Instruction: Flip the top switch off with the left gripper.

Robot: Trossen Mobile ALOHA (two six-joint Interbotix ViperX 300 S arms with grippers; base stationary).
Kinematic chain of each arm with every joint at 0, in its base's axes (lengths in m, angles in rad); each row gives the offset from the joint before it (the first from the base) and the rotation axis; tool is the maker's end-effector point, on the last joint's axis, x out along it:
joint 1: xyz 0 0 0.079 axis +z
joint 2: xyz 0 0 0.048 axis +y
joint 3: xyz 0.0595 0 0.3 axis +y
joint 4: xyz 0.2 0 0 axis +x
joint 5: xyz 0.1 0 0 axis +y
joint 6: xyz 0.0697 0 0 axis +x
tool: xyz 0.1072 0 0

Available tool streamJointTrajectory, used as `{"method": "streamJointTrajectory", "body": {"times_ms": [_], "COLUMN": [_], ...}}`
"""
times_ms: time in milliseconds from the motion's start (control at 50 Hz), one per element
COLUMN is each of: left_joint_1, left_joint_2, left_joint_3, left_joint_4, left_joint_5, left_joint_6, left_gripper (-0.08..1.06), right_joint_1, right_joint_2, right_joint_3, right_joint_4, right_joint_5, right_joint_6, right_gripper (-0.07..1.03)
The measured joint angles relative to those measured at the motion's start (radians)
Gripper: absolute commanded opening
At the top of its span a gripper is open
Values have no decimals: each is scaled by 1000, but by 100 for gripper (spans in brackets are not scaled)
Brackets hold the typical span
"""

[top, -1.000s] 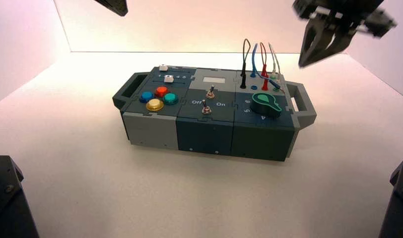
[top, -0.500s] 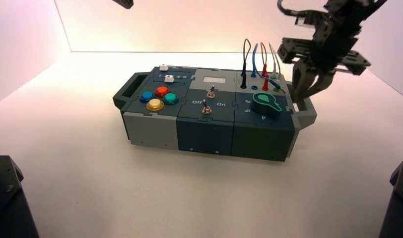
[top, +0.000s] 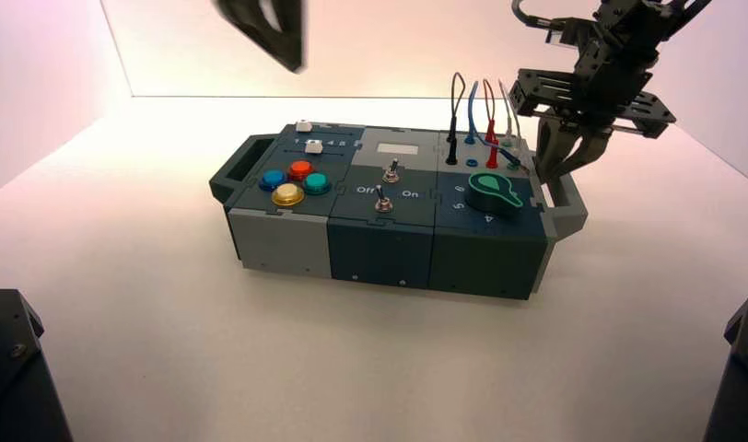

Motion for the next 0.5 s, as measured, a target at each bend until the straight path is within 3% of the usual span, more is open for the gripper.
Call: {"method": "streamJointTrajectory", "body": {"times_ms": [240, 500], "left_joint_1": [-69, -92], "left_joint_2": [106, 198], "left_joint_3": [-83, -147], "left_joint_4": [0, -2], "left_joint_5": [-66, -72], "left_joint_6": [64, 196], "left_gripper": [-3, -3], "right_joint_1": [0, 0], "right_joint_2": [0, 0], "right_joint_3": [5, 9], "right_joint_4": [2, 0], "right_joint_5": [-12, -20], "right_joint_6": [0, -2], "right_gripper": [-3, -3]}}
